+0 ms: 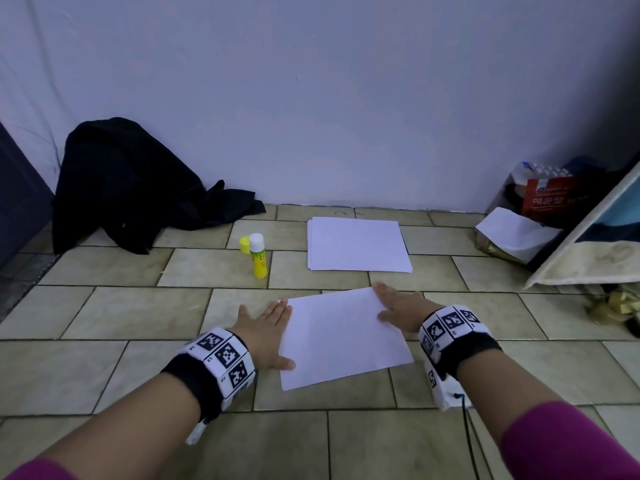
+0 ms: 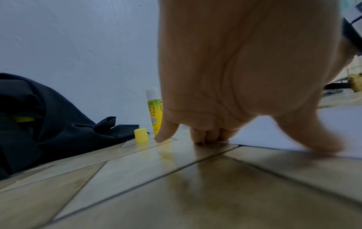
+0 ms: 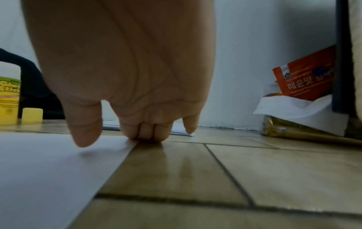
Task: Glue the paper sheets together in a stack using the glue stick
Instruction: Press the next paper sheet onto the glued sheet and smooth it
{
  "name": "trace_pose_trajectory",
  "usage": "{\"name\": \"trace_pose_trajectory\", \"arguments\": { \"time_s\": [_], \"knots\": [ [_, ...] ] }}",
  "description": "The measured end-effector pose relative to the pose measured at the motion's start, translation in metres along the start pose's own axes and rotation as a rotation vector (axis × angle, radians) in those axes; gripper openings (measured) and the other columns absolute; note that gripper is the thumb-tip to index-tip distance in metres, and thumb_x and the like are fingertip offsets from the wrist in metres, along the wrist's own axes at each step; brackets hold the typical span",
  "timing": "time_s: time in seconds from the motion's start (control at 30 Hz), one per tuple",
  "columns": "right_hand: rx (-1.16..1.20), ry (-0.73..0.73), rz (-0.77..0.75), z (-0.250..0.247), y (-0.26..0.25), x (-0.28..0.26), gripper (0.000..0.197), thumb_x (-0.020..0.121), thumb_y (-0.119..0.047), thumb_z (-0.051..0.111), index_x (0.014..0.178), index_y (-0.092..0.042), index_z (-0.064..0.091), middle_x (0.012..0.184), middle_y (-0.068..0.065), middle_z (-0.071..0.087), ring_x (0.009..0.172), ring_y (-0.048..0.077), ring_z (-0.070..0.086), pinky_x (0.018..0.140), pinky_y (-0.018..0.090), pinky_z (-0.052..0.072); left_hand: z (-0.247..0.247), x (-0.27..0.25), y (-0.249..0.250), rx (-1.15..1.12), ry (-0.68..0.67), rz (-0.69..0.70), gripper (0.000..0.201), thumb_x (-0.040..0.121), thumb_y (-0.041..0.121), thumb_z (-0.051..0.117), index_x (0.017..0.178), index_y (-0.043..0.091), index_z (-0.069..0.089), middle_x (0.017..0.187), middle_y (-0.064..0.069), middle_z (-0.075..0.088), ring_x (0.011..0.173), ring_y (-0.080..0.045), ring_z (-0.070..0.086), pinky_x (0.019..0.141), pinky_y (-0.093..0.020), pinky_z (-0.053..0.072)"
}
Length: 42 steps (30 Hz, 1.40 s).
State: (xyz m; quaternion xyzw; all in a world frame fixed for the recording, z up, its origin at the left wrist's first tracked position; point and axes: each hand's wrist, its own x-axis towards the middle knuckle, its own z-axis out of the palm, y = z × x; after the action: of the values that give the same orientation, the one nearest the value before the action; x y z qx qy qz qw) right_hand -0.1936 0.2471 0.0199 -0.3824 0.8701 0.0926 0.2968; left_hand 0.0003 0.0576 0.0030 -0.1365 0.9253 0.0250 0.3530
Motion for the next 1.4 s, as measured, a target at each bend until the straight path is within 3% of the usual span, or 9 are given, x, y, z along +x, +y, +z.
{"name": "trace_pose_trajectory", "arguments": {
  "time_s": [0.1, 0.2, 0.33, 0.53, 0.77, 0.97, 1.17, 1.3, 1.4],
  "knots": [
    [-0.053, 0.1, 0.003, -0.01, 0.005, -0.003, 0.055, 0.102, -0.037, 0.034, 0.152, -0.018, 0.02, 0.145, 0.008, 0.043, 0.129, 0.027, 0.044, 0.104, 0.036, 0.035, -0.002, 0.001, -0.002, -0.024, -0.005, 0.014, 0.103, 0.087, 0.072, 0.035, 0.149, 0.012, -0.023, 0.155, 0.0, -0.03, 0.145, -0.013, -0.022, 0.113, -0.063, -0.007],
    [-0.152, 0.154, 0.01, -0.017, 0.003, -0.002, 0.042, 0.102, -0.035, 0.037, 0.142, -0.021, 0.039, 0.118, 0.012, 0.058, 0.114, 0.027, 0.053, 0.089, 0.032, 0.042, -0.004, 0.003, -0.009, -0.042, 0.025, 0.017, 0.092, 0.092, 0.069, 0.026, 0.149, 0.013, -0.021, 0.156, 0.001, -0.028, 0.145, -0.011, -0.021, 0.113, -0.062, -0.007],
    [-0.175, 0.188, 0.026, -0.01, 0.002, 0.001, 0.043, 0.099, -0.038, 0.044, 0.138, -0.021, 0.042, 0.103, 0.007, 0.056, 0.109, 0.028, 0.054, 0.083, 0.031, 0.041, -0.002, 0.007, -0.018, -0.02, 0.028, 0.046, 0.094, 0.092, 0.065, 0.034, 0.149, 0.015, -0.023, 0.156, 0.002, -0.03, 0.145, -0.01, -0.022, 0.113, -0.063, -0.004],
    [-0.133, 0.152, -0.021, -0.002, 0.01, 0.0, 0.072, 0.095, -0.043, 0.049, 0.153, -0.023, 0.012, 0.147, 0.003, 0.042, 0.131, 0.027, 0.042, 0.116, 0.042, 0.017, -0.001, 0.008, -0.019, -0.009, 0.018, 0.055, 0.102, 0.089, 0.068, 0.04, 0.148, 0.014, -0.024, 0.155, 0.002, -0.031, 0.144, -0.011, -0.024, 0.113, -0.064, -0.003],
    [-0.102, 0.058, -0.092, 0.005, 0.016, 0.0, 0.126, 0.068, -0.055, 0.077, 0.153, -0.017, -0.008, 0.161, -0.006, -0.002, 0.146, 0.019, 0.019, 0.118, 0.053, 0.003, -0.003, 0.002, -0.018, -0.008, 0.006, 0.067, 0.119, 0.08, 0.071, 0.053, 0.147, 0.014, -0.027, 0.154, 0.002, -0.034, 0.144, -0.012, -0.025, 0.113, -0.064, -0.002],
    [-0.115, -0.007, -0.098, 0.006, 0.015, -0.006, 0.136, 0.065, -0.052, 0.081, 0.15, -0.015, -0.019, 0.16, -0.004, -0.016, 0.148, 0.016, 0.006, 0.117, 0.057, 0.0, 0.0, -0.001, -0.023, -0.029, 0.022, 0.093, 0.129, 0.072, 0.07, 0.064, 0.146, 0.017, -0.028, 0.153, 0.005, -0.035, 0.143, -0.01, -0.026, 0.113, -0.064, -0.005],
    [-0.345, 0.035, -0.084, -0.001, -0.018, -0.018, 0.13, 0.068, -0.038, 0.083, 0.151, -0.011, -0.013, 0.161, 0.001, -0.01, 0.148, 0.014, 0.002, 0.115, 0.059, 0.003, 0.0, -0.001, -0.021, -0.068, 0.015, 0.096, 0.13, 0.073, 0.066, 0.066, 0.146, 0.015, -0.029, 0.152, 0.004, -0.036, 0.142, -0.011, -0.028, 0.113, -0.063, -0.007],
    [-0.49, 0.069, -0.564, 0.017, -0.066, -0.029, 0.086, 0.089, 0.0, 0.051, 0.154, -0.024, 0.0, 0.161, -0.007, -0.004, 0.148, 0.009, -0.001, 0.119, 0.05, 0.001, -0.001, -0.002, -0.021, -0.069, 0.014, 0.09, 0.131, 0.073, 0.066, 0.067, 0.146, 0.014, -0.029, 0.153, 0.002, -0.036, 0.142, -0.012, -0.027, 0.113, -0.064, -0.005],
    [-0.453, -0.025, -0.673, 0.033, -0.067, -0.034, 0.077, 0.088, 0.006, 0.038, 0.153, -0.027, 0.013, 0.16, -0.013, 0.009, 0.146, 0.004, 0.01, 0.12, 0.04, -0.003, -0.001, -0.001, -0.022, -0.073, 0.011, 0.093, 0.131, 0.072, 0.066, 0.067, 0.146, 0.014, -0.028, 0.153, 0.003, -0.035, 0.142, -0.011, -0.027, 0.113, -0.064, -0.006]
  ]
}}
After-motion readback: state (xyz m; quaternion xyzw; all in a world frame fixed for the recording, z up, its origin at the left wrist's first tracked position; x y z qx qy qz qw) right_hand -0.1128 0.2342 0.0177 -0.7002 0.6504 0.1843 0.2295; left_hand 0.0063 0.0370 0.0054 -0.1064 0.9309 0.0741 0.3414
